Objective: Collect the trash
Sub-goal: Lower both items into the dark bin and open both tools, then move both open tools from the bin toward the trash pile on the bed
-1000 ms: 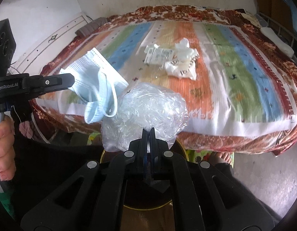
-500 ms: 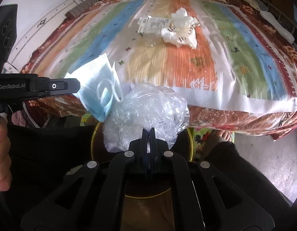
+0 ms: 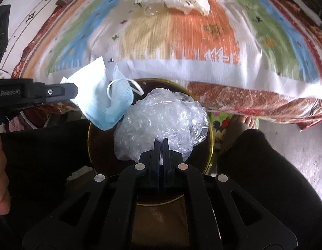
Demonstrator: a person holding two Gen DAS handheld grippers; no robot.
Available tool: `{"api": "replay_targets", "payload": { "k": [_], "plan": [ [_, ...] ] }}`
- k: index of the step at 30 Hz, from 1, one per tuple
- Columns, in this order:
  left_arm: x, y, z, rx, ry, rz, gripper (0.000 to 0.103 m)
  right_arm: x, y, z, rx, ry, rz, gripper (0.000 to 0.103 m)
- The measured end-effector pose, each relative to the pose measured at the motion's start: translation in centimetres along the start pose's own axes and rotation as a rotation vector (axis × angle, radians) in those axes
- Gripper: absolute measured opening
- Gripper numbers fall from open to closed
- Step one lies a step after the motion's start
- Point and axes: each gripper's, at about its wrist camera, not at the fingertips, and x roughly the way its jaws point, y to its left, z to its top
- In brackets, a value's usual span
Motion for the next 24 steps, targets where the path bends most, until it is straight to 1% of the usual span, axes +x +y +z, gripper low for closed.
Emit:
{"api": "replay_targets", "payload": {
  "k": [1, 2, 3, 4, 7, 10, 12, 15, 20, 22, 24],
  "plan": [
    [-0.1, 0.1, 0.2, -0.009, -0.001, -0.011, 0.023, 0.1, 0.1, 0.0, -0.002, 0.008, 0.002, 0.006],
    [-0.2, 0.2, 0.4, -0.014, -0.003, -0.022, 0.036, 0.1, 0.2, -0.1, -0.001, 0.015, 0.015, 0.015],
    [-0.5, 0.2, 0.5, -0.02, -0.013, -0.037, 0.053, 0.1, 0.1, -0.1, 0.002, 0.014, 0.024, 0.021],
    [-0.8, 0.3, 0.6, -0.024, -0.025, -0.038, 0.054, -0.1, 0.1, 0.0, 0.004, 0.007, 0.027, 0.028],
    [-1.1, 0.5, 0.9, -0.04, -0.033, -0.052, 0.054, -0.6, -0.3, 0.2, 0.024, -0.013, 0.04, 0.03],
    [-1.4, 0.6, 1.2, -0.048, -0.046, -0.051, 0.055, -1.3, -0.8, 0.5, 0.046, -0.033, 0.054, 0.035],
    [-1.7, 0.5, 1.4, -0.045, -0.06, -0.057, 0.056, -2.1, -0.7, 0.8, 0.038, -0.064, 0.049, 0.04],
    [-2.4, 0.5, 1.8, -0.045, -0.086, -0.067, 0.061, -3.3, -0.7, 1.3, 0.036, -0.108, 0.059, 0.043],
    [-3.4, 0.6, 2.8, -0.044, -0.13, -0.058, 0.072, -4.8, -1.1, 2.2, 0.033, -0.169, 0.068, 0.051],
    [-3.8, 0.9, 3.5, -0.068, -0.134, -0.084, 0.074, -5.2, -1.4, 2.7, 0.041, -0.183, 0.068, 0.053],
    [-4.1, 1.4, 4.0, -0.095, -0.139, -0.101, 0.077, -5.9, -1.8, 3.3, 0.051, -0.198, 0.092, 0.056]
  ]
}}
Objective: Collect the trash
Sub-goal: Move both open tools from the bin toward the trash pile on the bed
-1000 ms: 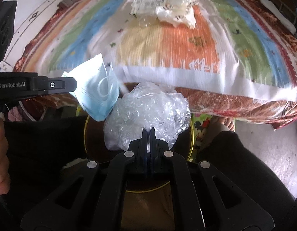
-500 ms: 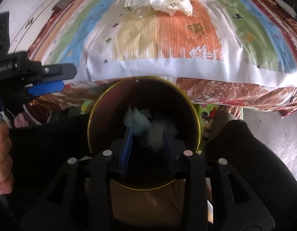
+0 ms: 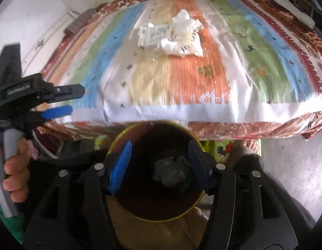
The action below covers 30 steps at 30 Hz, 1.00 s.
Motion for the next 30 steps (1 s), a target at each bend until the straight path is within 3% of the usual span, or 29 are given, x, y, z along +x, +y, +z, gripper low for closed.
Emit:
{"api": "replay_targets", "payload": {
  "k": [9, 16, 30],
  "plan": [
    [-0.7, 0.2, 2.9, -0.045, -0.033, -0.051, 0.094, -2.0, 0.5, 3.0, -0.093, -0.068, -0.021, 0.069],
    [-0.3, 0.3, 4.6, -0.087, -0.056, -0.042, 0.097, -2.7, 0.2, 5.3, -0.115, -0.119, -0.043, 0.083],
    [1.8, -1.0, 8.3, -0.064, -0.101, -0.028, 0.097, -2.3, -1.5, 10.4, -0.085, -0.22, -0.083, 0.094]
  ]
}}
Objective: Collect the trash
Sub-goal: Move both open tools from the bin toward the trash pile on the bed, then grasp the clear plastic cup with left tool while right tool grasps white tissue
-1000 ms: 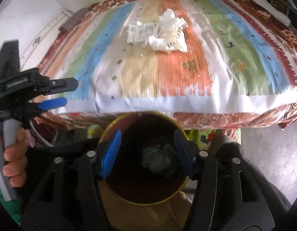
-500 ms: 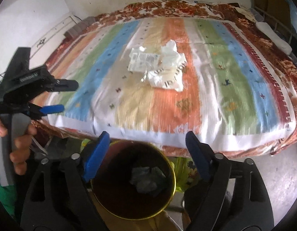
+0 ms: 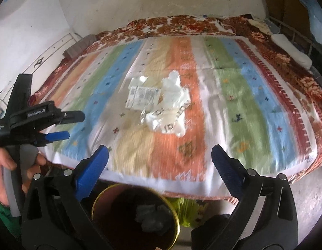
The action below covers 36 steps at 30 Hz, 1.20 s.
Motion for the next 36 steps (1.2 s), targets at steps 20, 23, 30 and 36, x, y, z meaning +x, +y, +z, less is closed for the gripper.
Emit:
{"api": "replay_targets", "payload": {
  "k": [20, 23, 30, 36],
  "plan": [
    [3.9, 0.4, 4.1, -0.135, -0.031, 0.064, 0.097, 3.8, -0.8, 5.0, -0.017, -0.075, 0.028, 0.094],
    [4.7, 0.2, 4.5, -0.149, -0.021, 0.052, 0.097, 4.7, -0.9, 5.7, -0.007, -0.071, 0.048, 0.093],
    [6.5, 0.0, 5.3, -0.214, 0.004, 0.016, 0.096, 7.4, -2.0, 6.8, 0.057, -0.036, 0.069, 0.084],
    [7.8, -0.2, 5.9, -0.196, 0.017, 0.032, 0.096, 9.5, -2.6, 7.6, 0.097, 0.001, 0.086, 0.073]
  ]
}}
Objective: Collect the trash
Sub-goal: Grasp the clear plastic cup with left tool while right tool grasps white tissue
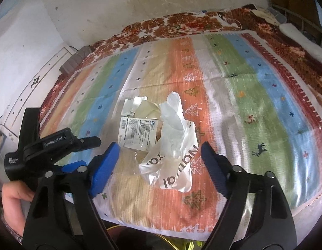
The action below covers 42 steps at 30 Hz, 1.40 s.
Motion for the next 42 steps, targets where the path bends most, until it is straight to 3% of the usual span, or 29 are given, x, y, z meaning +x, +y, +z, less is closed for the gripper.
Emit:
{"api": "replay_targets", "payload": {
  "k": [9, 14, 18, 27, 31, 33, 36, 42],
  "plan": [
    [1.6, 0.2, 0.7, -0.009, 0.004, -0.009, 0.09, 3.4, -0.2, 1.4, -0.007, 0.043, -0.014, 0.059],
    [2.2, -1.0, 0.6, 0.002, 0.008, -0.031, 0.087, 5.2, -0.4, 1.8, -0.044, 0.063, -0.088, 0.048],
    [3.0, -2.0, 0.1, 0.034, 0.016, -0.028, 0.086, 6.6, -1.1, 2.0, -0.024, 0.099, -0.096, 0.04],
    [3.9, -2.4, 0.2, 0.026, 0.013, -0.05, 0.083, 8.1, -0.9, 2.0, -0.058, 0.128, -0.117, 0.037],
    [5.0, -1.5, 0.5, -0.019, 0.063, -0.087, 0.083, 8.6, -0.9, 1.8, -0.06, 0.145, -0.114, 0.033],
    [5.6, -1.4, 0.5, -0.024, 0.089, -0.094, 0.08, 8.8, -0.8, 1.7, -0.065, 0.155, -0.115, 0.023],
    [6.1, -1.6, 0.5, -0.027, 0.118, -0.116, 0.078, 9.0, -0.8, 1.4, -0.069, 0.167, -0.115, 0.016],
    [6.1, -1.6, 0.4, -0.024, 0.138, -0.105, 0.064, 8.9, -0.8, 1.2, -0.069, 0.178, -0.112, 0.002]
  ]
}}
